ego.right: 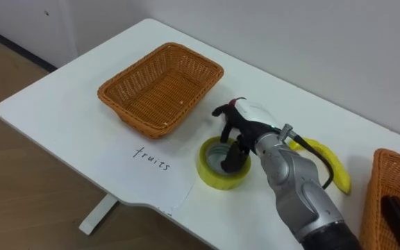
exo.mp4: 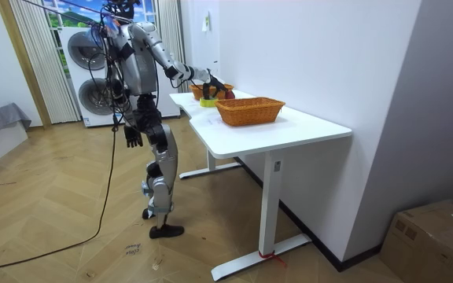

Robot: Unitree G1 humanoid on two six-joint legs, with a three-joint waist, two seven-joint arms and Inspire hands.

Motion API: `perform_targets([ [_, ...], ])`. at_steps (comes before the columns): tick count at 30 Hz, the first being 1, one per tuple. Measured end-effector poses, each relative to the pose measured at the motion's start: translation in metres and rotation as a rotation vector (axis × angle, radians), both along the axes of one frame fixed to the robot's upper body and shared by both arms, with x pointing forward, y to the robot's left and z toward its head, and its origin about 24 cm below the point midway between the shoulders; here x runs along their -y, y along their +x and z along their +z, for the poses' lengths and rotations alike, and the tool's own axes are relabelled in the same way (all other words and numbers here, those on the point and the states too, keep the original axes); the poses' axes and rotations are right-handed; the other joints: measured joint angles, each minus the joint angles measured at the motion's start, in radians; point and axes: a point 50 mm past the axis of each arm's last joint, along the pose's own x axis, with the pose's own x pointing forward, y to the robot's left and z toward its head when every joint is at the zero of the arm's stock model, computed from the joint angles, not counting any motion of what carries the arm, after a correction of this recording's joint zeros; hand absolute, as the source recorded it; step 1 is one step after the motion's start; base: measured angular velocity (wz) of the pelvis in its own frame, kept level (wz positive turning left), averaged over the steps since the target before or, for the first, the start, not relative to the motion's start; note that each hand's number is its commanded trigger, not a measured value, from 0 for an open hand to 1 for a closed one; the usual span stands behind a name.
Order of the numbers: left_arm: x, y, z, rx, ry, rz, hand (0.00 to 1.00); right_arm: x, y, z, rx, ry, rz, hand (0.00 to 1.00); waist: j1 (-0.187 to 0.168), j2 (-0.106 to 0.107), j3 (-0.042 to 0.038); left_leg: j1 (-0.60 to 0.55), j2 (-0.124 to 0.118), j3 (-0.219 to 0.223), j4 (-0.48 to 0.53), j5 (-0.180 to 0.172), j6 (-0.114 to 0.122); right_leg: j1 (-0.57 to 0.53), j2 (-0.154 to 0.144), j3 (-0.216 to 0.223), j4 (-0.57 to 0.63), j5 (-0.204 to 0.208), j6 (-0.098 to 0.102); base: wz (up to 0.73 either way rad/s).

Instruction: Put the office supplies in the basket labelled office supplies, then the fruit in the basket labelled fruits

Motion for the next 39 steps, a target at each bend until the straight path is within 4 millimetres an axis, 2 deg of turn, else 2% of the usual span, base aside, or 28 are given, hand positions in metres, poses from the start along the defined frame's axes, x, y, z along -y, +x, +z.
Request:
perform_targets([
  [18,-0.001,-0.002,0.002,0.012,0.016,-0.001,0.00,0.001,-0.001,0.000,0.003,0.002,-0.006,0.00,0.000,-0.002,-0.0015,0.001,0.000,0.000,-0.001,0.000,0.000,0.001,0.000,-0.001,0.000,0.000,0.000,0.00],
  [27,0.004,-0.008,0.000,0.001,0.012,0.008,0.00,0.004,-0.008,-0.012,0.039,0.030,-0.086,0.00,0.001,0.002,-0.0016,0.000,-0.001,-0.003,0.002,-0.002,0.000,0.006,-0.003,-0.010,0.000,0.001,0.002,0.01],
  [30,0.007,-0.011,-0.001,-0.005,0.018,0.010,0.00,0.001,-0.009,-0.016,0.081,0.042,-0.108,0.00,0.002,0.012,-0.0012,0.000,-0.001,-0.002,0.003,-0.002,0.000,0.006,-0.003,-0.009,0.000,0.002,0.002,0.00],
  [33,0.011,-0.017,-0.002,-0.019,0.004,0.018,0.00,0.002,-0.014,-0.019,0.119,0.062,-0.134,0.00,-0.004,0.034,-0.0033,-0.001,-0.001,-0.002,0.002,-0.002,0.001,0.004,-0.005,-0.009,0.000,0.002,0.003,0.00],
  [35,0.016,-0.021,-0.004,-0.025,-0.011,0.024,0.00,0.001,-0.016,-0.016,0.147,0.075,-0.135,0.00,-0.010,0.052,-0.0017,-0.002,-0.002,0.001,0.001,-0.001,0.003,0.000,-0.005,-0.001,0.001,0.002,0.003,-0.04],
  [39,0.020,-0.023,-0.005,-0.028,-0.023,0.029,0.00,0.000,-0.020,-0.017,0.172,0.096,-0.139,0.00,-0.023,0.066,-0.0060,0.000,-0.002,0.003,-0.007,0.001,0.003,-0.002,-0.004,0.001,-0.002,0.002,0.004,0.00],
])
